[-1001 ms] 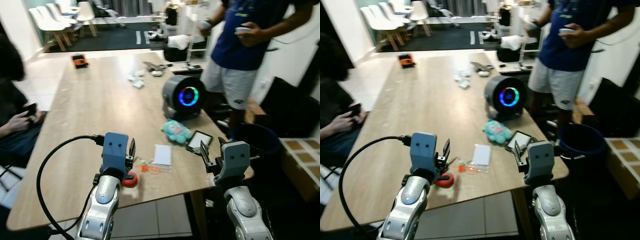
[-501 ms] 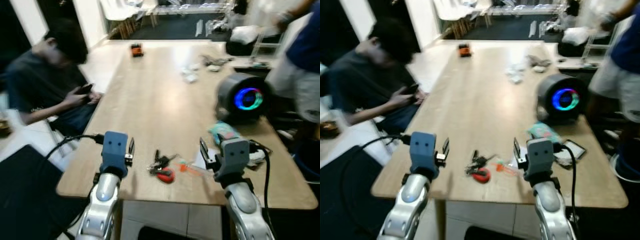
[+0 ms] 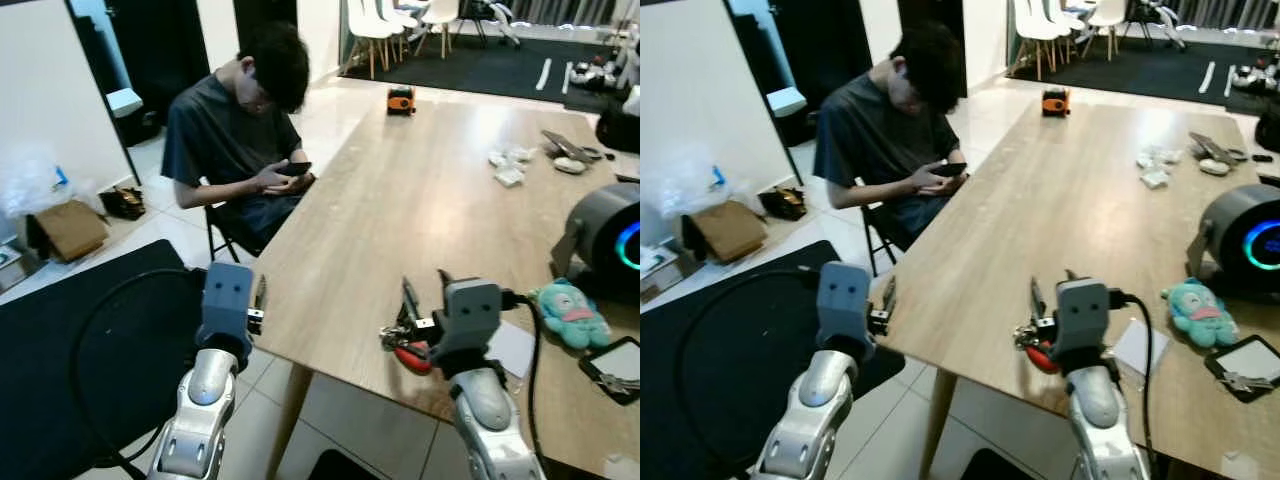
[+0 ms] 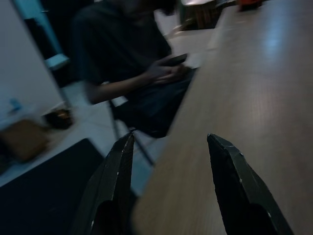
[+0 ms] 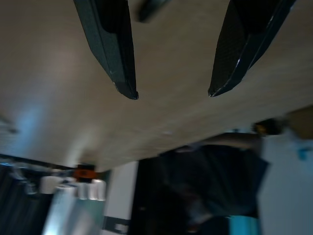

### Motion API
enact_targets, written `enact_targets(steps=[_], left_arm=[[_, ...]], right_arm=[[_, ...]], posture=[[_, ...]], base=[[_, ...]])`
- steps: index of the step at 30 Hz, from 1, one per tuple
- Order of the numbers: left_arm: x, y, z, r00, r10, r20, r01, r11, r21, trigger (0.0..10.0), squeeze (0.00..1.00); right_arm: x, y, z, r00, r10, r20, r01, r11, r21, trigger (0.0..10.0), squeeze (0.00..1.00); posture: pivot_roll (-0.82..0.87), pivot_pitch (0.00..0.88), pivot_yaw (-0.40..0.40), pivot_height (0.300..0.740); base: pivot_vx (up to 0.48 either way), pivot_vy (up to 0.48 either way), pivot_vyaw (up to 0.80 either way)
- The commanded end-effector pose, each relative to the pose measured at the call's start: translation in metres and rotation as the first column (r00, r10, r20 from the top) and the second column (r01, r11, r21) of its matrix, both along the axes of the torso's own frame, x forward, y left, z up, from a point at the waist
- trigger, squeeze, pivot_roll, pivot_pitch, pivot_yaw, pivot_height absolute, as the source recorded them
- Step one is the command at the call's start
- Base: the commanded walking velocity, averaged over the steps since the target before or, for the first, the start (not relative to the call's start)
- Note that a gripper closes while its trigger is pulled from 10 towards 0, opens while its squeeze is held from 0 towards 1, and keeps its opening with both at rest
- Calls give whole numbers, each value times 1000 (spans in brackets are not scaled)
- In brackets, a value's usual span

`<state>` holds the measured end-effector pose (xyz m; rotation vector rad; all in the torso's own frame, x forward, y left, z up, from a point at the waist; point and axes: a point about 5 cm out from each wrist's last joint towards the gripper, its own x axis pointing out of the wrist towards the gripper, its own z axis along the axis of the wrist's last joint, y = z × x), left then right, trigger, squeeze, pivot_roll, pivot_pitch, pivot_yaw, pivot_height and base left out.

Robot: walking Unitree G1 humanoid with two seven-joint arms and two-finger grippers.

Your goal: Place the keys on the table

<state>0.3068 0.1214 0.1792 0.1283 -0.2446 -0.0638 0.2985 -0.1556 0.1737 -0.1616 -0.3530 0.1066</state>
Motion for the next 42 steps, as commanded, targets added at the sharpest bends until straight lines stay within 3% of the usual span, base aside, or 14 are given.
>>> enact_targets(steps=[1,13,28,42], left_arm=[[-1,2,-5,1000,5,-23,-5,1000,17,10000,0],[0,2,-6,1000,5,-28,-4,1000,19,10000,0],[0,2,-6,999,5,-32,-5,1000,18,10000,0],[-1,2,-7,999,4,-32,-3,1000,22,10000,0]], right_arm=[[-2,-1,-5,1000,-4,-19,4,1000,-4,10000,0],[-1,0,-5,1000,-7,-16,7,1000,-4,10000,0],[-1,-1,-5,1000,-4,-15,5,1000,21,10000,0],[-1,-1,-5,1000,-2,-15,2,1000,21,10000,0]], posture=[[-5,165,50,740],[-6,165,51,740],[-5,167,50,740],[-4,164,49,740]], base=[[0,0,800],[0,0,745],[0,0,0],[-322,0,0]])
